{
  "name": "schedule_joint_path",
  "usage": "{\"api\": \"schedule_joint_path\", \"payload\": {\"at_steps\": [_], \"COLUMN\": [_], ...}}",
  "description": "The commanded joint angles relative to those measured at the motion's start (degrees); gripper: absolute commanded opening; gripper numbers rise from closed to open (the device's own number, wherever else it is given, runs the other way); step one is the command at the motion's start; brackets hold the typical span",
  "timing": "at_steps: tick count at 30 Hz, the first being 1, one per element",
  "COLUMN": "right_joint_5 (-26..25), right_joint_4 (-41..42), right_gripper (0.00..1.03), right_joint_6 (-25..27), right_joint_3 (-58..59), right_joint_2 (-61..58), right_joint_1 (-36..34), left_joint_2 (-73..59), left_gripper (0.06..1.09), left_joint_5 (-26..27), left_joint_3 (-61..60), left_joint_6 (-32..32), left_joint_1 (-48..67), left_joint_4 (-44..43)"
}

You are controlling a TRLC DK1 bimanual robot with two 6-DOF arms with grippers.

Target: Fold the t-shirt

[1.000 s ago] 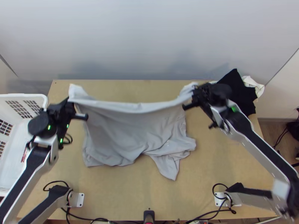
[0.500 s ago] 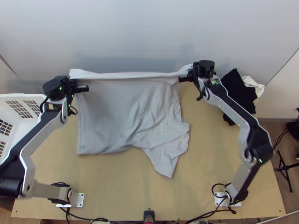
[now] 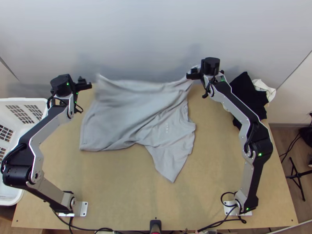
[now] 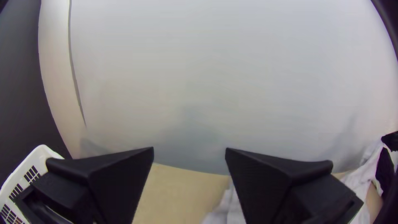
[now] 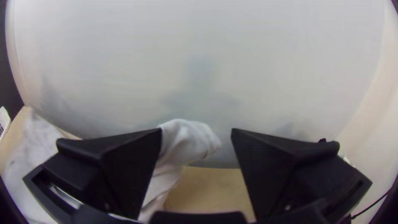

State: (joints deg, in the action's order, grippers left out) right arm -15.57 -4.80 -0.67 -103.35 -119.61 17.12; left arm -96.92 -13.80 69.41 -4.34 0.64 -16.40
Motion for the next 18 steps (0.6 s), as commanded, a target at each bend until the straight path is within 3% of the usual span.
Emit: {"api": "schedule_joint_path", "payload": {"at_steps": [1, 4, 7, 14, 18], "right_joint_5": [1.07, 3.62, 6.52, 7.05, 11.09], "right_joint_4": [-1.44, -4.17, -10.85, -17.00, -23.59], "right_gripper": [1.00, 1.00, 1.00, 0.99, 0.99], "right_joint_6": [-0.21, -1.44, -3.55, -4.69, -6.98], "right_joint_3": [7.73, 15.11, 21.35, 38.75, 43.76], "right_joint_2": [8.96, 18.10, 26.80, 46.93, 52.64], "right_joint_1": [1.51, 2.56, 4.32, 12.58, 13.55], "left_joint_2": [6.40, 12.90, 21.43, 41.91, 47.44], "left_gripper": [1.04, 1.04, 1.04, 1.04, 1.04], "left_joint_5": [-1.23, -0.17, 1.67, 14.59, 15.47], "left_joint_3": [-4.54, -8.32, -14.12, -25.37, -29.42], "left_joint_6": [-0.67, 0.30, 5.66, 19.10, 25.08], "left_joint_1": [-1.00, -2.14, -2.49, -5.30, -5.39], "left_joint_4": [4.01, 10.34, 14.38, 32.58, 41.01]}}
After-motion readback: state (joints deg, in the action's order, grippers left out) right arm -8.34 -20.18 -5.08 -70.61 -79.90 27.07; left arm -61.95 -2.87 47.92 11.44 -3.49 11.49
